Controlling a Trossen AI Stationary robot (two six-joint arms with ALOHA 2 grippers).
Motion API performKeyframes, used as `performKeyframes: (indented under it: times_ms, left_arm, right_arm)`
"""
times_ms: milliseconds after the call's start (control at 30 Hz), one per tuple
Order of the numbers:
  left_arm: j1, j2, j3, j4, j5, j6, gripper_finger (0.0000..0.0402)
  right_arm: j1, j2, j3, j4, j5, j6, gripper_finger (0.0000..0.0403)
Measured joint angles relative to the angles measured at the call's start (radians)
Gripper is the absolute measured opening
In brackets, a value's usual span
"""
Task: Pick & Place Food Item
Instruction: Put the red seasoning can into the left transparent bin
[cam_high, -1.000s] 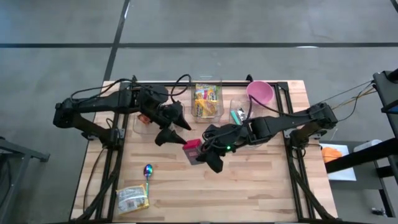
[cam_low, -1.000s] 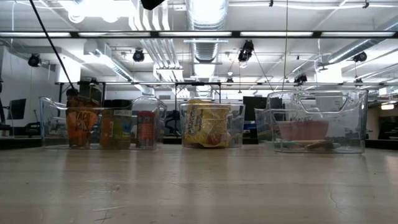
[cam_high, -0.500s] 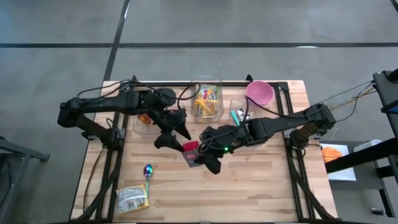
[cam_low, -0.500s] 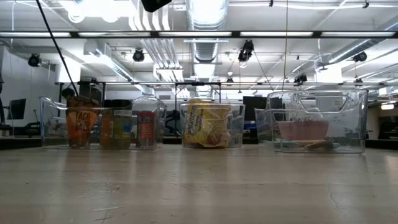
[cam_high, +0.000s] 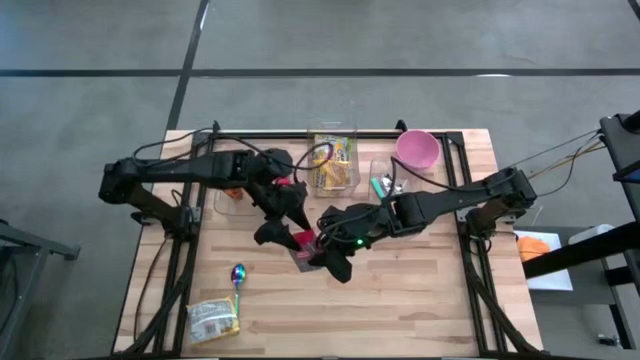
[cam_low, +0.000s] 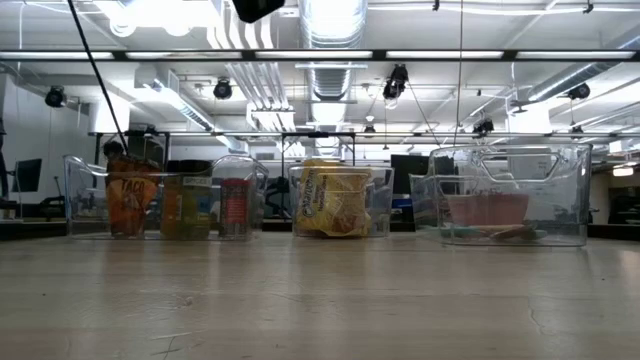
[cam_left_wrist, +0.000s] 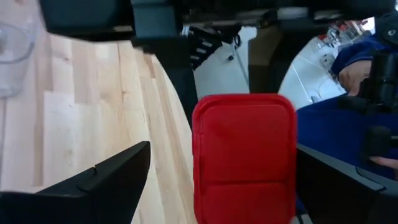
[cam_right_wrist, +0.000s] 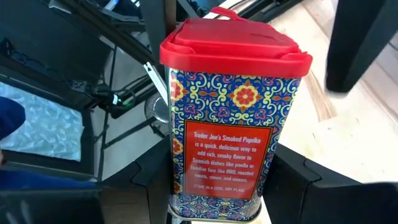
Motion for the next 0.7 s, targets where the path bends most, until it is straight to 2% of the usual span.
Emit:
performKeyframes:
  times_ms: [367, 467, 700]
  left_arm:
    - [-0.017, 0.035, 0.012, 0.002, 0.058, 0.027, 0.0362]
    - [-0.017, 0.035, 0.012, 0.003, 0.068, 0.033, 0.0331]
    - [-0.017, 0.036, 0.012, 0.003, 0.079, 0.04, 0.0216]
  right_arm:
    - [-0.001, 0.009, 0.0, 0.027, 0.0, -0.017, 0.0182]
    - [-0.001, 0.009, 0.0, 0.025, 0.0, -0.023, 0.0182]
    - [-0.001, 0.011, 0.0, 0.017, 0.005, -0.031, 0.0182]
